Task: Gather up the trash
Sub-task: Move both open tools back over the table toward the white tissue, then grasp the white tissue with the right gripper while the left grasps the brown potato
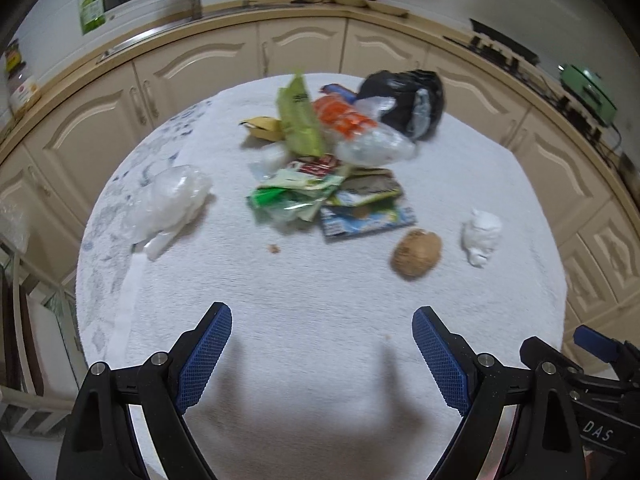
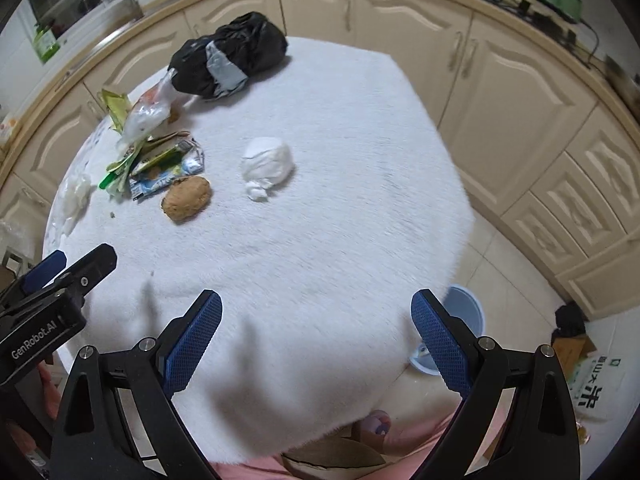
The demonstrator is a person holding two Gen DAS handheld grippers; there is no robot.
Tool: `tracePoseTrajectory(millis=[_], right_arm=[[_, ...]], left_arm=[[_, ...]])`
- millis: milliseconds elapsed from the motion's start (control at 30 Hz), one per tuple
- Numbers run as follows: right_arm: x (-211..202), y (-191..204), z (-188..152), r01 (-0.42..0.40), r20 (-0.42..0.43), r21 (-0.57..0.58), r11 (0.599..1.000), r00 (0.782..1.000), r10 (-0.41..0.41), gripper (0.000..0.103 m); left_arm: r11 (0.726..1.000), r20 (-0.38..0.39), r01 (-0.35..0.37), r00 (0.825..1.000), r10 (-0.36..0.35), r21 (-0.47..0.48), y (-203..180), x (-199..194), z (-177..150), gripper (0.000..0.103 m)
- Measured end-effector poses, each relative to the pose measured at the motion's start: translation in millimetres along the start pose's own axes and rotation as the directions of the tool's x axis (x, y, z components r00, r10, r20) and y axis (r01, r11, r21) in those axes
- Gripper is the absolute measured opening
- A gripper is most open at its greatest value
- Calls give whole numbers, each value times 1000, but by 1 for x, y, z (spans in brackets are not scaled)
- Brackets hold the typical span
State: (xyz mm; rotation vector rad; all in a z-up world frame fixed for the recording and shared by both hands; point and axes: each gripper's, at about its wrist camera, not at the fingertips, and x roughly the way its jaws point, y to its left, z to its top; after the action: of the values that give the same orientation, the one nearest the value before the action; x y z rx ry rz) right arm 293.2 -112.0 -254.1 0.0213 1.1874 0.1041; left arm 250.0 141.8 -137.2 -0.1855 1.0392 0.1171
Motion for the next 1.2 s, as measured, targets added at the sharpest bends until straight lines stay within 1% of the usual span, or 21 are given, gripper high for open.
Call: tracePoseTrajectory(millis=[167, 333, 600, 700, 767, 833, 867, 900, 933, 967, 1033, 1067, 1167, 1200], right_arm=[[17, 9, 22, -29, -23, -2, 1000, 999, 29, 97], [31, 6, 49, -46, -25, 41, 998, 999, 47, 97], [57, 7, 82, -92, -46, 91, 992, 994, 96, 97], [63, 10, 89, -99, -44, 88, 991, 994, 103, 97], [68, 13, 94, -110, -43, 86, 990, 993, 114, 94], [72, 15, 96, -113, -55, 74, 991, 992, 117, 75], [75, 15, 96, -122, -64, 69, 990, 990, 127, 51], [76, 15, 95, -121, -66, 65, 991, 990, 125, 40], [73, 13, 93, -113, -51, 62, 992, 992, 116, 37], [72, 11, 91, -124, -49, 70, 990, 991, 128, 37], [67, 2, 86, -173, -45, 93, 981, 983, 178, 37], [65, -2, 84, -176, -43, 96, 980, 983, 181, 37], [56, -14, 78, -139, -21, 102, 985, 990, 142, 37], [55, -17, 77, -138, -20, 105, 985, 990, 141, 37]], left_arm=[[999, -2, -7, 1000, 7, -42, 16, 7, 11, 89], [998, -8, 30, 999, -31, -48, 20, 21, 22, 89], [996, -33, 82, 996, -82, -22, 3, 44, 37, 89], [996, -37, 85, 996, -85, -18, -1, 49, 41, 89], [997, -39, 80, 996, -81, -20, -3, 52, 43, 89], [997, -42, 77, 996, -78, -27, -3, 55, 44, 89], [997, -45, 75, 996, -77, -31, -4, 58, 46, 89], [997, -49, 72, 996, -74, -34, -5, 60, 46, 89], [997, -52, 71, 996, -72, -36, -7, 62, 46, 89], [997, -56, 71, 996, -73, -35, -8, 64, 47, 89], [997, -59, 75, 995, -77, -35, -13, 67, 47, 89], [996, -61, 78, 995, -80, -35, -16, 69, 48, 89], [996, -73, 91, 993, -93, -21, -27, 76, 49, 89], [995, -77, 98, 992, -99, -17, -32, 78, 49, 89]])
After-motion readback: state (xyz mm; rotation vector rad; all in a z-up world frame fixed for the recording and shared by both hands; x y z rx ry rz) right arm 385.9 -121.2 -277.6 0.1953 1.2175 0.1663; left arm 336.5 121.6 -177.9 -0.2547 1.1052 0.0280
